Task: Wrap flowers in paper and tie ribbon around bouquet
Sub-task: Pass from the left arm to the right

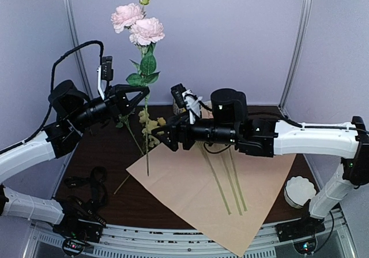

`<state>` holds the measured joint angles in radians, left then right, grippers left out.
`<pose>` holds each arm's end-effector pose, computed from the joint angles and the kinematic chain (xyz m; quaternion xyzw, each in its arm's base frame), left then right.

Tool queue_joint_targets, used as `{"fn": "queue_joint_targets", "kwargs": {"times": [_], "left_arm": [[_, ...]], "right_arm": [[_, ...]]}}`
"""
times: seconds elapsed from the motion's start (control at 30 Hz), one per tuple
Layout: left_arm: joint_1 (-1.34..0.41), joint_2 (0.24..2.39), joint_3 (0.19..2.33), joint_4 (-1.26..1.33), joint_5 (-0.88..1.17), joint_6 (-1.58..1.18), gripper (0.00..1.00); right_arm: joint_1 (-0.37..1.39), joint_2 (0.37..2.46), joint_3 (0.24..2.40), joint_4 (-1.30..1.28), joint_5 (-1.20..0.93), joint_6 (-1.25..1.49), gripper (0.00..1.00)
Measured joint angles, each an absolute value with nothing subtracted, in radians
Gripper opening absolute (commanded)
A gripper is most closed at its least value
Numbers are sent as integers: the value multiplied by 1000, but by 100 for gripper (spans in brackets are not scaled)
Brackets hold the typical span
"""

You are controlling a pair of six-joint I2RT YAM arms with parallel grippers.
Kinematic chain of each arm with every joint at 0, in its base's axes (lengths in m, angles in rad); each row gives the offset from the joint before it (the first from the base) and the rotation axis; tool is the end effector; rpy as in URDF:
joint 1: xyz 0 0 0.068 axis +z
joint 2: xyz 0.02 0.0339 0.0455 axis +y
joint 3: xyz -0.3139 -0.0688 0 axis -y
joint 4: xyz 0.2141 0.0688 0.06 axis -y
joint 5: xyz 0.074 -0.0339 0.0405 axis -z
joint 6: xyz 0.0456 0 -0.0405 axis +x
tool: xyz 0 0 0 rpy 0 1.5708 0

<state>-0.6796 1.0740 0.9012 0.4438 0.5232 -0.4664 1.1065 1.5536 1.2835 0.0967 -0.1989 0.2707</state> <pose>0.1420 -0.1440 0.4421 0.2669 0.5593 -0.5484 0.5614 0.1504 0.3204 0.4076 -0.3676 0.6704 0.4654 0.4459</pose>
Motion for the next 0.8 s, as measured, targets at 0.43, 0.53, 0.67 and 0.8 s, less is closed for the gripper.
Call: {"fn": "queue_joint_targets", "kwargs": {"times": [0.43, 0.53, 0.67, 0.8], "left_arm": [[-691, 1089, 797, 651, 602, -545, 0], [-689, 1093, 792, 674, 604, -561, 0], [-685, 1107, 791, 680, 587, -580, 55], [-690, 1102, 791, 619, 535, -550, 77]], "right_arm": [[1115, 1684, 1292, 376, -220, 433, 19], [1124, 1700, 1306, 398, -236, 454, 0], [1135, 1698, 1302, 393, -228, 460, 0], [1104, 1636, 1254, 278, -149, 476, 0]]}}
